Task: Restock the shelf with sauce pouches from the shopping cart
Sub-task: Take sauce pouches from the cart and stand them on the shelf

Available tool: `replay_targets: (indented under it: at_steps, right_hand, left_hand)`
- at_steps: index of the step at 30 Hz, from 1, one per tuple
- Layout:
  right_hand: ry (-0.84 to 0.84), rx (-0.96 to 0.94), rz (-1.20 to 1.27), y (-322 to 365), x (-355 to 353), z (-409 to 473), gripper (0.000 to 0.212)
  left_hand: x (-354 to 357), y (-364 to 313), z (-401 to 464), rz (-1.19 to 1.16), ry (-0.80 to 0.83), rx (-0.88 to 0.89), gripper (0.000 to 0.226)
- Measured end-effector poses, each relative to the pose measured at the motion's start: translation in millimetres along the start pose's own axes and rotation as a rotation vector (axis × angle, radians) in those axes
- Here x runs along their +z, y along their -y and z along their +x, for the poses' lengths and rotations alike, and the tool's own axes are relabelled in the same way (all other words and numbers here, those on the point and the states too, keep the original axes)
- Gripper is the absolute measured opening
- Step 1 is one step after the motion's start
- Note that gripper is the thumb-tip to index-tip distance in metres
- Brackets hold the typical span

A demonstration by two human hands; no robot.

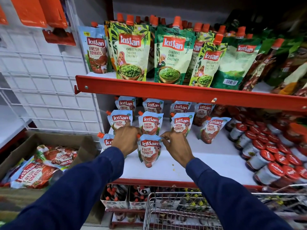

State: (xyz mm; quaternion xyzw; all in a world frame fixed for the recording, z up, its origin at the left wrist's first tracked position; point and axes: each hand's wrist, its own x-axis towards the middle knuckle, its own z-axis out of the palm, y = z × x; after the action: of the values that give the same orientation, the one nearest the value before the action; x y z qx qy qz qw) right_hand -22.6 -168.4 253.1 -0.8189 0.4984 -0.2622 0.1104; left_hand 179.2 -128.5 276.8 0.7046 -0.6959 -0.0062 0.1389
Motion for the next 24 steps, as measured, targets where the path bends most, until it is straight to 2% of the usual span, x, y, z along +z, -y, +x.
replay_targets:
  at_steps: [5, 8, 12, 16, 19, 24]
  right_hand:
    - [0.055, 0.031, 0.027, -1.7, -4.2, 4.9, 0.016]
    - [0.107, 0.038, 0.036, -3.0, -9.2, 5.6, 0.017]
    - [0.127, -0.026, 0.012, -4.9, -17.3, -10.3, 0.038]
    - [0.112, -0.109, -0.145, -23.7, -13.5, -46.0, 0.07]
    - [0.113, -0.187, -0.271, -36.4, -7.5, -83.2, 0.082]
    - [0.2, -0.183, -0.433, -61.3, 4.5, -148.7, 0.09]
  left_hand:
    - [2.5, 0.7, 1.6, 0.001, 0.011, -0.004, 0.026]
    - [2.8, 0.2, 3.0, 0.018, 0.026, 0.012, 0.034]
    - [0.8, -6.1, -8.1, 0.073, -0.019, 0.086, 0.049]
    - [6.8, -27.5, -40.9, 0.118, -0.089, 0.224, 0.059]
    - [28.7, -42.2, -74.8, 0.144, -0.138, 0.32, 0.071]
    - [92.0, -59.2, -138.3, 0.129, 0.021, 0.348, 0.09]
